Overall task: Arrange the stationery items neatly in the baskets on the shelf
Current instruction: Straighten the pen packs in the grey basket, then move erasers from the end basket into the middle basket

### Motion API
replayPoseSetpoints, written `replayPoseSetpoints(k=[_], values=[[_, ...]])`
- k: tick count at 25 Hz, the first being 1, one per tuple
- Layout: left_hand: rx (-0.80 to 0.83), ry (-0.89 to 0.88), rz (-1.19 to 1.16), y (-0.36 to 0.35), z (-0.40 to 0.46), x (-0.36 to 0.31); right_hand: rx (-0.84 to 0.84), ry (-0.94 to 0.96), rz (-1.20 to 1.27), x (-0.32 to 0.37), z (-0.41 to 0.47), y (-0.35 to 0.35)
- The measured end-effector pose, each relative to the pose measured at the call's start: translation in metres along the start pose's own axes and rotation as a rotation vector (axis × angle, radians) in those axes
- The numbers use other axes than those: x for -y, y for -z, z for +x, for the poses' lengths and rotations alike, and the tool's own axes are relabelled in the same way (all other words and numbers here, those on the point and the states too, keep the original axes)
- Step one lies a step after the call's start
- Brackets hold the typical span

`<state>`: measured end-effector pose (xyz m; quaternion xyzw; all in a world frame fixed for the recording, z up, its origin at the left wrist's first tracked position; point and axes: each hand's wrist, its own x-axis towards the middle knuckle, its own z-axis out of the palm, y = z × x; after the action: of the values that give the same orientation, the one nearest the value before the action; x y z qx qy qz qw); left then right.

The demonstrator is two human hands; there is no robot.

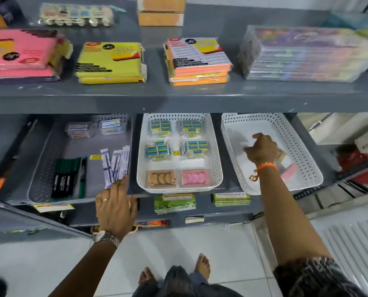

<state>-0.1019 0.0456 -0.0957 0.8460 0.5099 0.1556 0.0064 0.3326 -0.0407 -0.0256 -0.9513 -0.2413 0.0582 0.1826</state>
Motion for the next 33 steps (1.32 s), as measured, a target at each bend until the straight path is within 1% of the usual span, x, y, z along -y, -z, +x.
replayPoseSetpoints(k=[1, 2, 4, 5, 7, 10, 14, 16, 19, 22, 25, 27, 31, 33], values=[[0.004, 0.007, 0.009, 0.000, 0.000, -0.001, 0.006, -0.062, -0.122, -0.010, 0.008, -0.003], [0.010, 0.017, 0.016, 0.001, 0.000, -0.002, 0.018, -0.128, -0.189, -0.018, 0.015, -0.009], [0.024, 0.031, 0.026, 0.001, -0.001, -0.002, 0.053, -0.242, -0.204, -0.028, 0.023, -0.016], [0.026, 0.031, 0.035, 0.001, -0.001, -0.002, 0.069, -0.266, -0.195, -0.031, 0.025, -0.017], [0.026, 0.027, 0.043, 0.001, 0.000, -0.002, 0.066, -0.224, -0.203, -0.035, 0.027, -0.019], [0.034, 0.039, 0.047, -0.001, 0.000, -0.001, 0.023, -0.085, -0.183, -0.039, 0.021, -0.024], [0.040, 0.045, 0.052, -0.002, 0.000, -0.002, 0.003, 0.082, -0.262, -0.044, 0.011, -0.030], [0.035, 0.049, 0.051, -0.003, 0.000, -0.002, -0.002, 0.079, -0.284, -0.044, 0.008, -0.029], [0.029, 0.049, 0.052, -0.004, 0.000, -0.002, -0.029, 0.025, -0.250, -0.042, 0.001, -0.026], [0.018, 0.050, 0.046, -0.004, -0.001, -0.001, -0.059, 0.031, -0.100, -0.040, -0.013, -0.018], [0.023, 0.049, 0.048, -0.004, -0.001, 0.000, -0.178, 0.060, 0.197, -0.032, -0.032, -0.001], [0.027, 0.044, 0.052, -0.005, -0.001, 0.001, -0.244, 0.069, 0.337, -0.025, -0.046, 0.009], [0.021, 0.045, 0.054, -0.006, -0.001, 0.000, -0.264, 0.059, 0.534, -0.005, -0.064, 0.018], [0.021, 0.050, 0.051, -0.006, 0.000, 0.000, -0.235, 0.120, 0.555, 0.006, -0.069, 0.018]])
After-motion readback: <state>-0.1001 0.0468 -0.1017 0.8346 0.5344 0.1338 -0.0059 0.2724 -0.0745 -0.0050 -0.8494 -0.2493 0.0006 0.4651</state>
